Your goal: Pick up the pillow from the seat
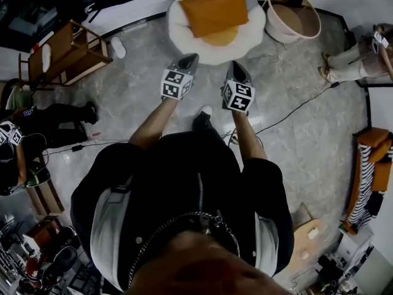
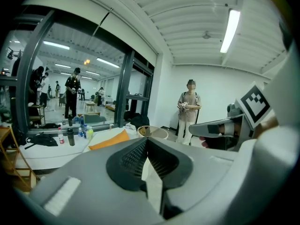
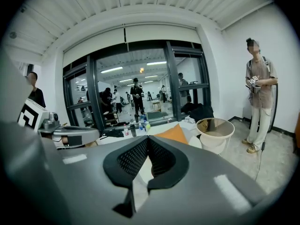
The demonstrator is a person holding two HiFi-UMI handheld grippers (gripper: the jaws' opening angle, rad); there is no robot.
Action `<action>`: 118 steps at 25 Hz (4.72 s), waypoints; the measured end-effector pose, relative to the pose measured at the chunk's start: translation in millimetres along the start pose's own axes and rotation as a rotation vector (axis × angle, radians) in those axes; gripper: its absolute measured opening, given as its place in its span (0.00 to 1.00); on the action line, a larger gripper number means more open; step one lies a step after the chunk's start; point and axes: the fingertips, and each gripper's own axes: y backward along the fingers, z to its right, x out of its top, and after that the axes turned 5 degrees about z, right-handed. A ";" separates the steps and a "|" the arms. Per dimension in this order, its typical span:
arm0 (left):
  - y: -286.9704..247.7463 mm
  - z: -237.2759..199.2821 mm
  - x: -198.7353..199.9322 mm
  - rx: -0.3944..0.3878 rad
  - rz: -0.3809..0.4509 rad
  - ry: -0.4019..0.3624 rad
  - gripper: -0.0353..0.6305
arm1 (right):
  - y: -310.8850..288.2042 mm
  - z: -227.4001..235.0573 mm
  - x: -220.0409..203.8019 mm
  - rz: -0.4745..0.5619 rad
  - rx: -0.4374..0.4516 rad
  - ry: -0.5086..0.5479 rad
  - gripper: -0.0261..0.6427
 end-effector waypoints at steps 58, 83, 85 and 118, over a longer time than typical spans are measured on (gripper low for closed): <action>-233.5 -113.9 31.0 0.279 0.025 0.060 0.07 | -240.2 152.6 80.8 -0.079 0.182 0.107 0.04; -308.2 -192.0 51.2 0.486 0.019 0.117 0.07 | -392.2 181.0 127.2 -0.113 0.331 0.181 0.04; -309.3 -191.2 56.1 0.516 0.036 0.106 0.07 | -394.3 185.3 130.5 -0.106 0.345 0.184 0.04; -359.6 -184.5 -42.1 0.756 0.062 0.097 0.07 | -471.4 341.9 64.8 -0.066 0.510 0.193 0.04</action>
